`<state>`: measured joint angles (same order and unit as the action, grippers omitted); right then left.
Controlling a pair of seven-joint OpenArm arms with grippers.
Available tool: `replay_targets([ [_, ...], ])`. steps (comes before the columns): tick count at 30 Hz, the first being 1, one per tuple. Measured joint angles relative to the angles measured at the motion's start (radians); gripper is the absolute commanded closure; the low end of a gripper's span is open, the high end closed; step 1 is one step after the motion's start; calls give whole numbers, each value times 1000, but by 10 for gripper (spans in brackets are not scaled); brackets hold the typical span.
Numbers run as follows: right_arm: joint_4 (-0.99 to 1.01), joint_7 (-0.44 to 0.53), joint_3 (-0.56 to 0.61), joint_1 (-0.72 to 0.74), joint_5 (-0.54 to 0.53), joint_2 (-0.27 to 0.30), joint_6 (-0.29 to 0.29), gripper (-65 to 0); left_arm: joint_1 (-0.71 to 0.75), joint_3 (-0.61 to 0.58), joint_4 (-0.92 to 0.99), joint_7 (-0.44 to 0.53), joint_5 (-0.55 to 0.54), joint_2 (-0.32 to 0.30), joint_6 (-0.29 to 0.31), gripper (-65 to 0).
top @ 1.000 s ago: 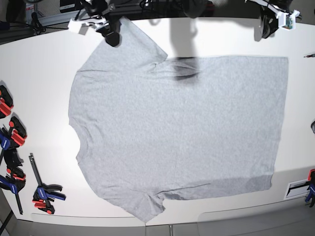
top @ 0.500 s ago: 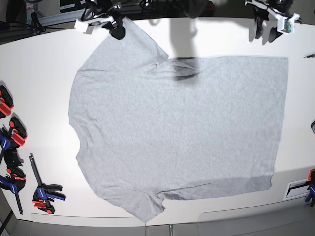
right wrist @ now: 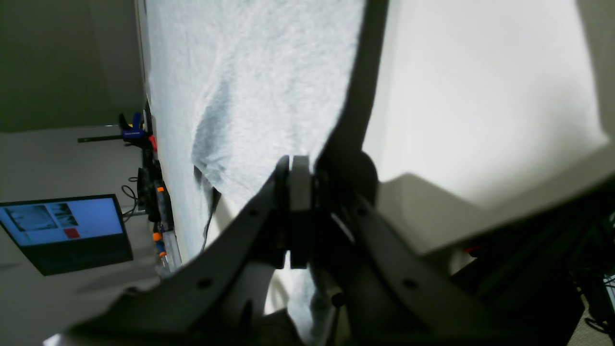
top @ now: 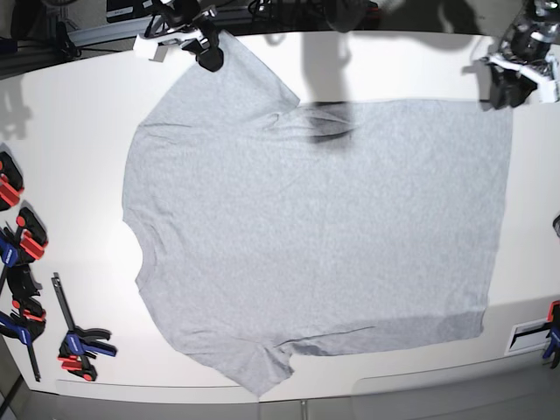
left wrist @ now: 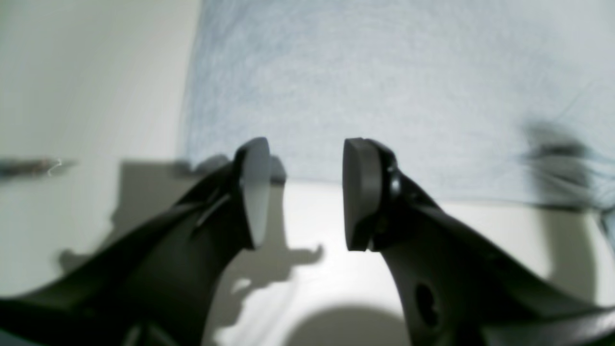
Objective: Fold the T-shirt properly
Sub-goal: 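Move both grippers down toward the shirt's shoulder corners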
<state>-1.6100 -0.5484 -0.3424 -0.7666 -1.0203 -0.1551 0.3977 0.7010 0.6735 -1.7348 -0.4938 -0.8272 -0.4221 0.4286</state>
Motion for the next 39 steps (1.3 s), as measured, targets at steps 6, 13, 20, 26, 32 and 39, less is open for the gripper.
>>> replay_targets([
  [6, 0, 0, 0, 0, 0, 0, 0, 0, -96, 43, 323, -99, -212, -103, 123, -228],
  [13, 0, 0, 0, 0, 0, 0, 0, 0, -211, 42, 587, -199, -399, -136, 153, -236],
  [20, 0, 0, 0, 0, -1, 0, 0, 0, -250, 41, 601, -203, -402, -138, 153, -269],
  [26, 0, 0, 0, 0, 0, 0, 0, 0, -266, 8, 601, -207, -367, -138, 152, -269],
  [32, 0, -3, 0, 0, 0, 0, 0, 0, -313, -76, 601, -194, -335, -139, 153, -269],
  [39, 0, -3, 0, 1, 0, 0, 0, 0, -341, -113, 601, -188, -320, -140, 157, -269],
])
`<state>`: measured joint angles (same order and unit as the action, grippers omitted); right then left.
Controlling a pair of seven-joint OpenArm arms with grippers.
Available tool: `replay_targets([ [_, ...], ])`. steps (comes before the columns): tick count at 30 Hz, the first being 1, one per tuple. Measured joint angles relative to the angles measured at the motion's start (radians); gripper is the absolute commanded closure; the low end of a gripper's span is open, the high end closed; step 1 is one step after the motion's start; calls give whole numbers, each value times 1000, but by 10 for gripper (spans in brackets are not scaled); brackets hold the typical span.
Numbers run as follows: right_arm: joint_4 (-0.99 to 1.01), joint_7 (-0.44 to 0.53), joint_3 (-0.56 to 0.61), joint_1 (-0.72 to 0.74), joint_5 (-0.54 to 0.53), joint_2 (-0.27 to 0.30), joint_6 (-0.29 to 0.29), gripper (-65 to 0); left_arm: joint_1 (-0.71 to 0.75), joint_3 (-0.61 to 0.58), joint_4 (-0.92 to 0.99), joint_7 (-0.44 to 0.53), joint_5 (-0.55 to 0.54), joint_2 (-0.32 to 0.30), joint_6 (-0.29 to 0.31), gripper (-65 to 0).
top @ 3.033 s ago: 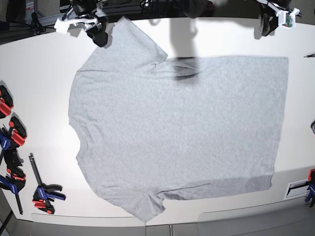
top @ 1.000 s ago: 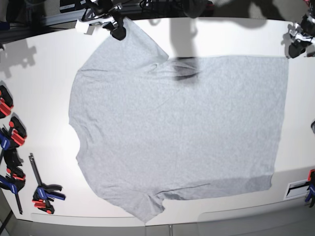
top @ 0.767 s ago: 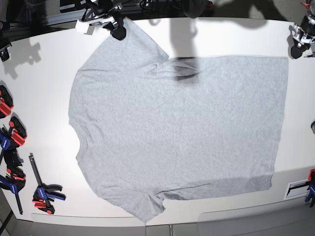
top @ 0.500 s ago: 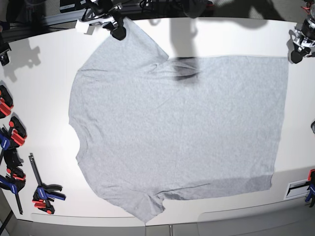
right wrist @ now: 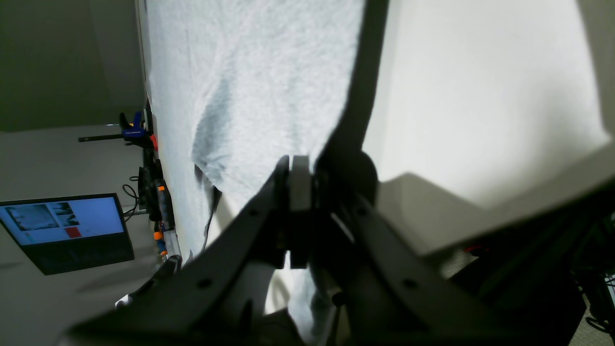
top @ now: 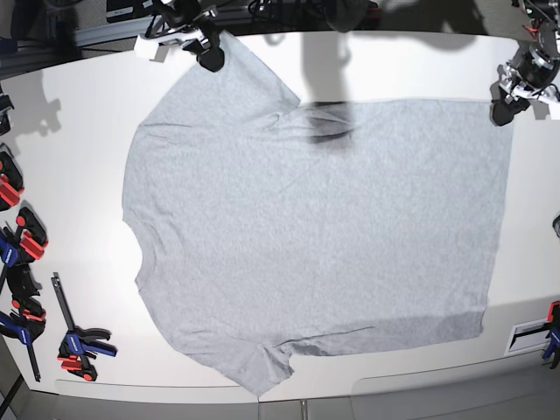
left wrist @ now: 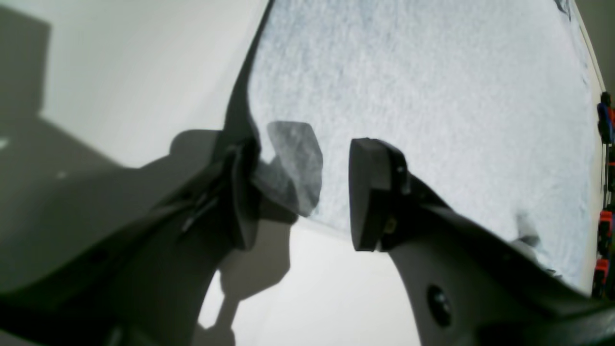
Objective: Fold the T-shirt properly
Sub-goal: 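Move both grippers down toward the shirt's shoulder corners, then pull the shirt toward the arms with both grippers, flattening it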
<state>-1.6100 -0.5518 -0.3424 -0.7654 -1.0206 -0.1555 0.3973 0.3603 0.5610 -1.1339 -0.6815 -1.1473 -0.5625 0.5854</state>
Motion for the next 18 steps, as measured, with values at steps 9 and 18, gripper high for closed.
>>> replay_targets([
  [9, 1, 3, -2, 0, 13, 0, 53, 0, 2, -4, 1, 8, 19, 3, -5, 0],
  [18, -38, -18, -2, -58, 31, 0, 108, 0, 41, -4, 1, 23, 13, 3, 26, 0],
])
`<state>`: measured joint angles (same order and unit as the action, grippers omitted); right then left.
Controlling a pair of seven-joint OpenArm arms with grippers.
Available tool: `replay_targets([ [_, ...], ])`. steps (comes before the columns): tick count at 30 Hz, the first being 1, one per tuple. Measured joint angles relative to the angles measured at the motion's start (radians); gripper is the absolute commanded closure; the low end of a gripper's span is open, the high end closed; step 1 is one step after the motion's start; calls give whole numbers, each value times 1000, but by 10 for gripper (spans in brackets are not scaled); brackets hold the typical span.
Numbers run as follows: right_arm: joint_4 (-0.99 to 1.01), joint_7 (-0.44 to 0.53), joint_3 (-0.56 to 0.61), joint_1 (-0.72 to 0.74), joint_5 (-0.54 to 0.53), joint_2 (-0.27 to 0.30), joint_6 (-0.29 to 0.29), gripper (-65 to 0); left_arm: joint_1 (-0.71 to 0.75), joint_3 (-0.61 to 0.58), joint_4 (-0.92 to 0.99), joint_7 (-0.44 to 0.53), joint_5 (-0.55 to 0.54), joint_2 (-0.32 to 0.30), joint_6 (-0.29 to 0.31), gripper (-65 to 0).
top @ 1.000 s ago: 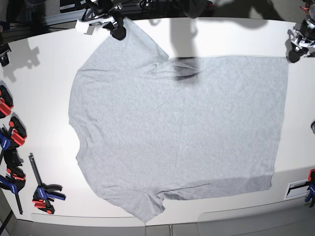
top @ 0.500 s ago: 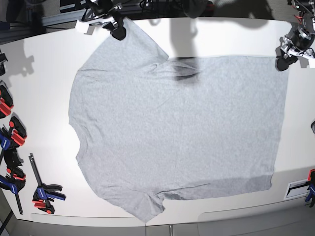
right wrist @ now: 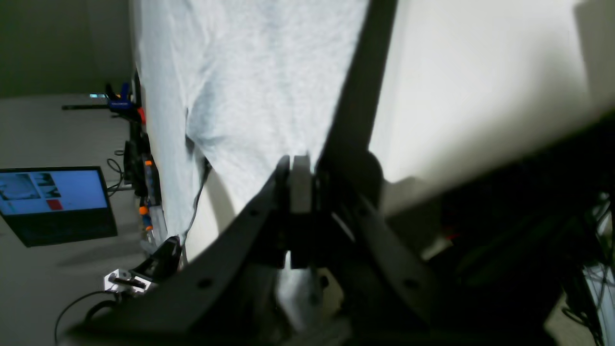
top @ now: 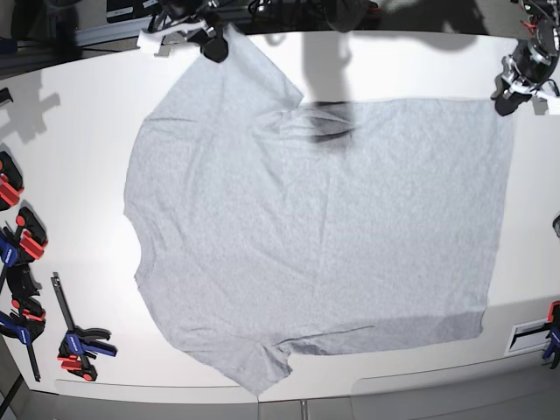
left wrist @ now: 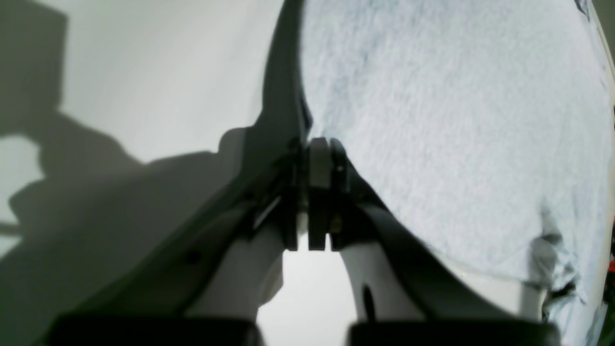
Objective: Fold the T-shirt properly
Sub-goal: 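Pull the shirt toward the arms with both grippers, flattening it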
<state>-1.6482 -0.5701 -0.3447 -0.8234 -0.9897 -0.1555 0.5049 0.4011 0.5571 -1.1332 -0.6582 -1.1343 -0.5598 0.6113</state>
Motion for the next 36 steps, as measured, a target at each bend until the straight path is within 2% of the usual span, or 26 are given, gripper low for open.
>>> replay_targets([
  [8, -76, -24, -3, -96, -13, 0, 47, 0, 81, 46, -1, 1, -56, 0, 22, 0],
  [13, -149, -45, -39, -187, -27, 0, 66, 0, 148, 141, -1, -66, -172, 0, 70, 0],
  [16, -200, -77, -76, -213, -36, 0, 92, 0, 170, 170, -1, -99, -222, 0, 71, 0],
  [22, -262, -151, -131, -282, -148, 0, 128, 0, 210, 178, -1, -135, -277, 0, 71, 0],
  [26, -301, -173, -141, -326, -179, 0, 151, 0, 240, 178, -1, -143, -323, 0, 74, 0],
  [31, -339, -177, -142, -357, -178, 0, 151, 0, 255, 179, -2, -191, -328, 0, 74, 0],
  [36, -390, -180, -142, -372, -177, 0, 151, 0, 272, 265, -13, -203, -327, 20, 74, 0],
])
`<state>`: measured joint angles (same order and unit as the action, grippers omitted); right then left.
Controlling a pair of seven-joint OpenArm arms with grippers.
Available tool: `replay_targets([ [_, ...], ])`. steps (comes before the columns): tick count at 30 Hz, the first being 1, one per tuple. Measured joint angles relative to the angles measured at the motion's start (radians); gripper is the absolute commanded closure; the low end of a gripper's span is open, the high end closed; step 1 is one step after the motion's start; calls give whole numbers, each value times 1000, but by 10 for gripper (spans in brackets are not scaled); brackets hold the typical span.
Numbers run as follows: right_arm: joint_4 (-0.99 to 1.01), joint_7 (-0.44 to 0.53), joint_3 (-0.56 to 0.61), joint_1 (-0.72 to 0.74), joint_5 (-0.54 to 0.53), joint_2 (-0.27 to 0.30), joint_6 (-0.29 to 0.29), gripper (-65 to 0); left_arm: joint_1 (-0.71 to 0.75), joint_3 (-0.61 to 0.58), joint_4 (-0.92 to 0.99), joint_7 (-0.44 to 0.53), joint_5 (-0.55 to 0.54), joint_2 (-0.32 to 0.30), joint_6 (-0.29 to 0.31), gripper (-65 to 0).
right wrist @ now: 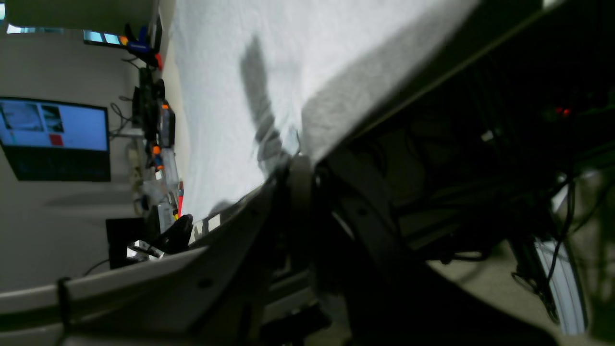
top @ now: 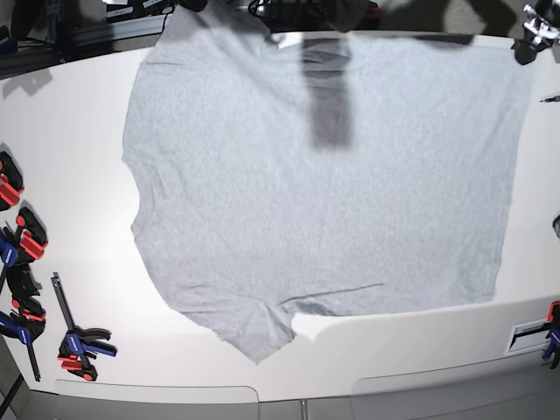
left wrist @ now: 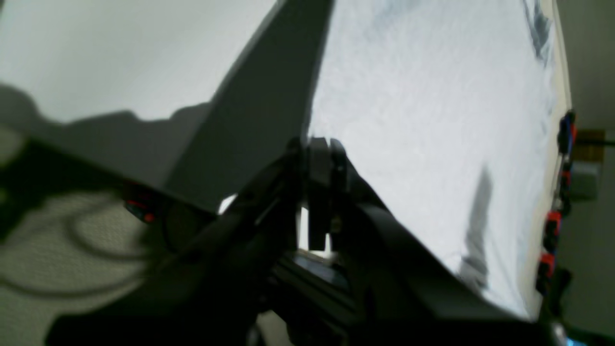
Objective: Fold the T-shirt properly
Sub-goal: 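Pull the shirt toward the arms with both grippers, flattening it, then lower the right gripper onto the shirt near the sleeve seam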
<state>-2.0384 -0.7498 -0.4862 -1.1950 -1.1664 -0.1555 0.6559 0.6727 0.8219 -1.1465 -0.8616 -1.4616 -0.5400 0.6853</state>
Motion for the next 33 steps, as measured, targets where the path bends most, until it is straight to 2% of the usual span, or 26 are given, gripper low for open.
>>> replay_targets([
  [3, -55, 15, 0, 40, 26, 0, 0, 0, -1, 12, -40, 17, 2, -2, 0, 0],
  [7, -108, 19, 14, 184, 157, 0, -8, 0, -60, -14, -116, 19, -2, -3, 0, 0],
  [13, -105, 40, 172, 415, 446, 1, -92, 0, -182, -152, -135, 105, 170, -3, 0, 0],
  [14, -104, 54, 209, 455, 504, 5, -108, 0, -199, -185, -135, 129, 205, -3, -8, 0],
  [15, -103, 60, 243, 497, 567, 5, -124, 0, -219, -216, -135, 151, 238, -1, -46, 0],
  [18, -72, 118, 339, 605, 713, 5, -181, 0, -272, -286, -133, 212, 336, 3, -68, 0],
  [20, -23, 135, 376, 673, 785, 6, -203, 0, -303, -302, -132, 219, 371, 2, -83, 0],
  [24, 121, 136, 389, 782, 846, 6, -209, 0, -362, -303, -132, 233, 420, -3, -106, 0],
  [31, 293, 153, 389, 947, 869, 6, -211, 0, -391, -303, -132, 304, 488, -4, -107, 0],
  [33, 314, 163, 389, 972, 888, 6, -233, 0, -391, -303, -132, 332, 500, -4, -160, 0],
])
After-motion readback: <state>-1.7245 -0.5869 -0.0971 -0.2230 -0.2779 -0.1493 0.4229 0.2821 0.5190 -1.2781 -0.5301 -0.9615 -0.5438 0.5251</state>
